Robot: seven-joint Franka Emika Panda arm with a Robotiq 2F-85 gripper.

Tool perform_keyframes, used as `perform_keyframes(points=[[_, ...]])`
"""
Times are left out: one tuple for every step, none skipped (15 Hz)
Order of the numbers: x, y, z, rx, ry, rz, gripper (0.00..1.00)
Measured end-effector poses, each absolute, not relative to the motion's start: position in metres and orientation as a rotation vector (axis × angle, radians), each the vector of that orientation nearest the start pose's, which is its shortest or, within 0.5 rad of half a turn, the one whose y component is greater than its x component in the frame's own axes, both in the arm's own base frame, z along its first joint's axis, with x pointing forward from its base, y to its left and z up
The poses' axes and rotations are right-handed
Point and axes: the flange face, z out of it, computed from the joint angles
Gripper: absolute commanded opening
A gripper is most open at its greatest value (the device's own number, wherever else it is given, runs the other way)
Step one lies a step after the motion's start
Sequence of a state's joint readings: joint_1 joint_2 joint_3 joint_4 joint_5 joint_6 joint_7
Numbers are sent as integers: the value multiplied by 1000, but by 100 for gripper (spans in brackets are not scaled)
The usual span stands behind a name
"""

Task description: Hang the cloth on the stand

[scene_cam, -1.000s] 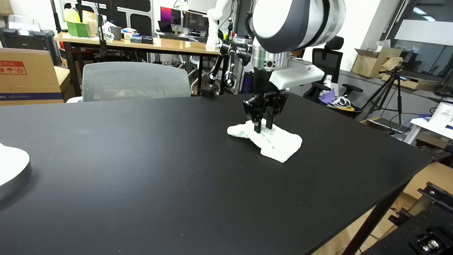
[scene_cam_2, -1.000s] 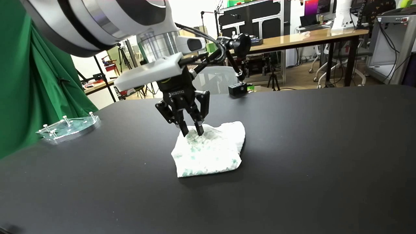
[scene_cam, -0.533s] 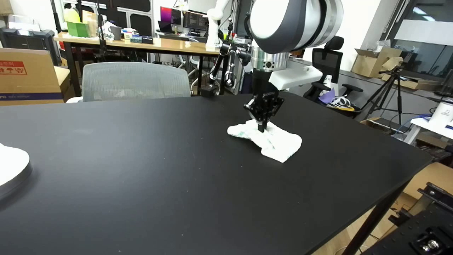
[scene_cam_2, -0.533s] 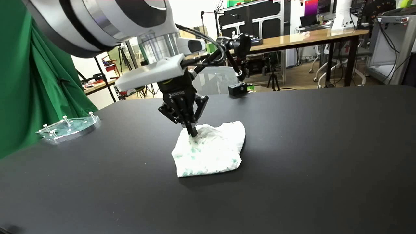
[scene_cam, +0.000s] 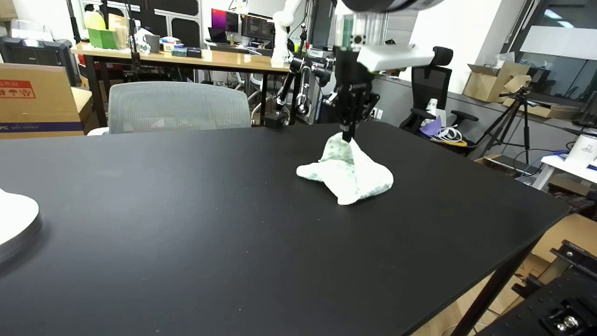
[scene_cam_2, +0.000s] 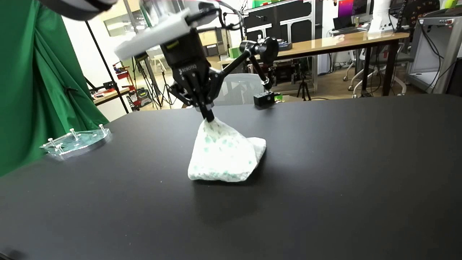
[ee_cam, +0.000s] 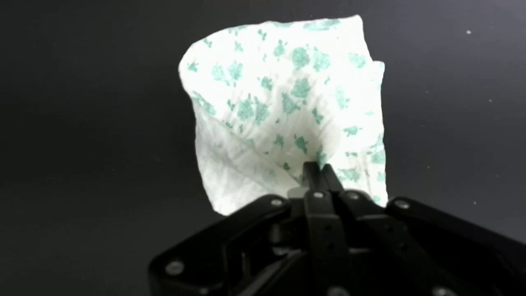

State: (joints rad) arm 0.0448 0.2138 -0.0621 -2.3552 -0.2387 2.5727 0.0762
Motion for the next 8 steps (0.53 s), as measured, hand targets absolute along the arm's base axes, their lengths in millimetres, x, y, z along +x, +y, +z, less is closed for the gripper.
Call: perform_keyframes(points=[[514,-3,262,-3287,-170,-38,0],[514,0,286,-3299,-161,-72,0],[513,3,311,-3310,-147,-110,0],[512,7,335,-3320,-130,-145,0],[511,11,359,-3324,-105,-177,0],[510,16,383,-3329,-78,-205,0],[509,21,404,-3332,-42,-231,0],[508,25,424,-3335,2,-245,0]])
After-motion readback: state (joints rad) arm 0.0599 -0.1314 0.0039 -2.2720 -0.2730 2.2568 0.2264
